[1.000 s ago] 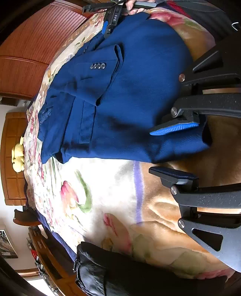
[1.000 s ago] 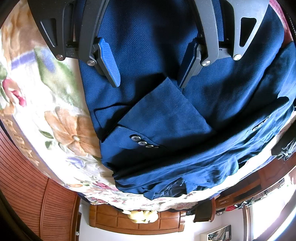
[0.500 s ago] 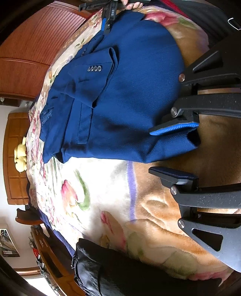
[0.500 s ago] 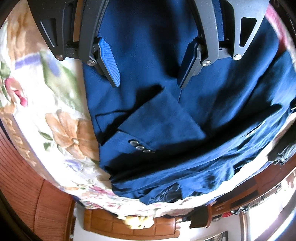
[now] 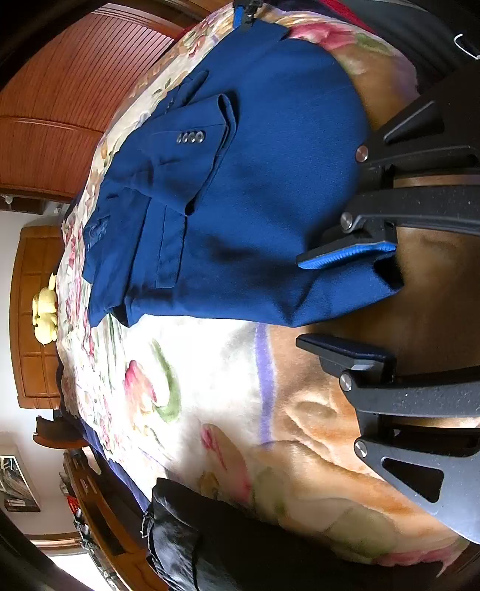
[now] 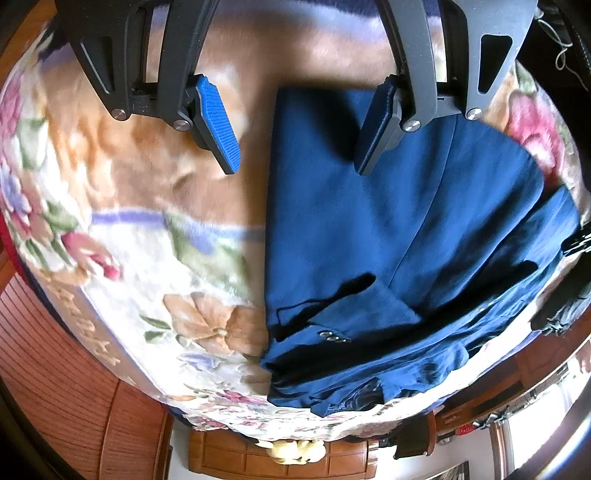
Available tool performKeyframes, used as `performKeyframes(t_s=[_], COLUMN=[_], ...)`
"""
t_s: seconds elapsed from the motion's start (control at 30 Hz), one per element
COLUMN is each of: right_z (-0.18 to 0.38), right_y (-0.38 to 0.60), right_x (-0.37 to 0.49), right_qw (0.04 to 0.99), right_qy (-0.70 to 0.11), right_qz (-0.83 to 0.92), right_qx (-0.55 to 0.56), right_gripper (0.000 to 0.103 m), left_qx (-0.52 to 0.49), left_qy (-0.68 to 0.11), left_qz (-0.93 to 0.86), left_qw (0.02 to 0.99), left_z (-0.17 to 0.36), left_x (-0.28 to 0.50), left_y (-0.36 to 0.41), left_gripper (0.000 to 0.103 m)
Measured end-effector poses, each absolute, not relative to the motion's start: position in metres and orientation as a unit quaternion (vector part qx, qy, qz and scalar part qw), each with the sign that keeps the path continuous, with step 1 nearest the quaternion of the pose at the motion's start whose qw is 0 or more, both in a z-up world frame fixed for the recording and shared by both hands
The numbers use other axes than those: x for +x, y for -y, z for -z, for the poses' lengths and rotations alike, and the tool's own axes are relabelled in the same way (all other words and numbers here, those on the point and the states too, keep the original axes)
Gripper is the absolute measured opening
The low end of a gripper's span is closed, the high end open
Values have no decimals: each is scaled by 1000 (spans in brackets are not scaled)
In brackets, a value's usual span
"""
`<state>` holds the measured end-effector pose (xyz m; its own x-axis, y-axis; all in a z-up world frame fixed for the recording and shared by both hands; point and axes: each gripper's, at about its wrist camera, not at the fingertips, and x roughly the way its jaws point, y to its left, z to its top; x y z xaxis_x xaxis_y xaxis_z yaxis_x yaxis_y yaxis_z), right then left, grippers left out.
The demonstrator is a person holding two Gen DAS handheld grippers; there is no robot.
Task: Fold large clothes
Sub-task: 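Move both tools to the jacket's hem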
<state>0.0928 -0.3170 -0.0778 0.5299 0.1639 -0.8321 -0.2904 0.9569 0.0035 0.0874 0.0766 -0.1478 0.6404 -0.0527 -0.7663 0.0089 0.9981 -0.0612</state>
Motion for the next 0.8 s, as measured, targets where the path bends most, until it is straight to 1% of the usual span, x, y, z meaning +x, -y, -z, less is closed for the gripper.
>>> performKeyframes(t_s=[0.5, 0.67, 0.8], right_z=[91, 95, 95], right_y=[308, 308, 309], right_x=[89, 92, 92], right_qw=[874, 872, 872], right_qy=[-458, -461, -461], right_qz=[-148, -155, -155], right_qx=[-61, -51, -48], right_gripper=[66, 68, 69], left_qx=[-41, -36, -52], left_qy=[-411, -408, -411], left_qz=[14, 11, 21], left_qw=[910, 912, 910], left_z=[143, 146, 145], left_x=[68, 68, 68], left_y=[-74, -73, -78], left_gripper=[37, 37, 37])
